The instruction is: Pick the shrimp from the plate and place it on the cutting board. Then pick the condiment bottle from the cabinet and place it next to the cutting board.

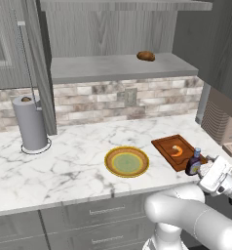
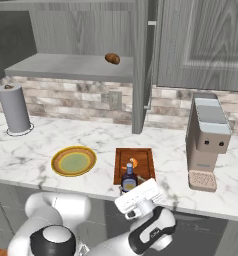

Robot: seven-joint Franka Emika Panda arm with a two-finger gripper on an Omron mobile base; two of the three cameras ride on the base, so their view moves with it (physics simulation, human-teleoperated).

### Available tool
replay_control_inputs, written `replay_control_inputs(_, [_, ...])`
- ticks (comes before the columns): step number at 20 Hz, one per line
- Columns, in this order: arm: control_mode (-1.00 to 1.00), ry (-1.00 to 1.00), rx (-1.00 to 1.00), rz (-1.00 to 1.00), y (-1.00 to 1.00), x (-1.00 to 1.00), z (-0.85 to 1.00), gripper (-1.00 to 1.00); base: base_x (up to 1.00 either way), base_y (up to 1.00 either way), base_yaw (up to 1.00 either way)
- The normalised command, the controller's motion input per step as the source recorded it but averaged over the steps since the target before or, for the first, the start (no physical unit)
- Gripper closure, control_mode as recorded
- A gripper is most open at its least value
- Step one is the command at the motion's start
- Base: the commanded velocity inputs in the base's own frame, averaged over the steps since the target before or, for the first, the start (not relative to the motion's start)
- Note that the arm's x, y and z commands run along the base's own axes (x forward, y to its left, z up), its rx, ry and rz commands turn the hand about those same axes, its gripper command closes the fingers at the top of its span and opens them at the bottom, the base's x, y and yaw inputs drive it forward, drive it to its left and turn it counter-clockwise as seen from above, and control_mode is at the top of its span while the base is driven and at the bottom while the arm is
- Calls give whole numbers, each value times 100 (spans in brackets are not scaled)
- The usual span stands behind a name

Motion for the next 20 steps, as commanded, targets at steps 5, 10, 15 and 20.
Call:
replay_control_inputs(5, [-100, -7, 0, 0, 0, -32, 69, -100, 0, 0, 0])
replay_control_inputs(10, [-100, -3, -1, 0, 0, -34, 88, -100, 0, 0, 0])
replay_control_inputs(15, [-100, 0, -5, -2, 0, -42, 87, -100, 0, 0, 0])
replay_control_inputs(20, [-100, -5, -6, -3, 0, -54, 62, -100, 0, 0, 0])
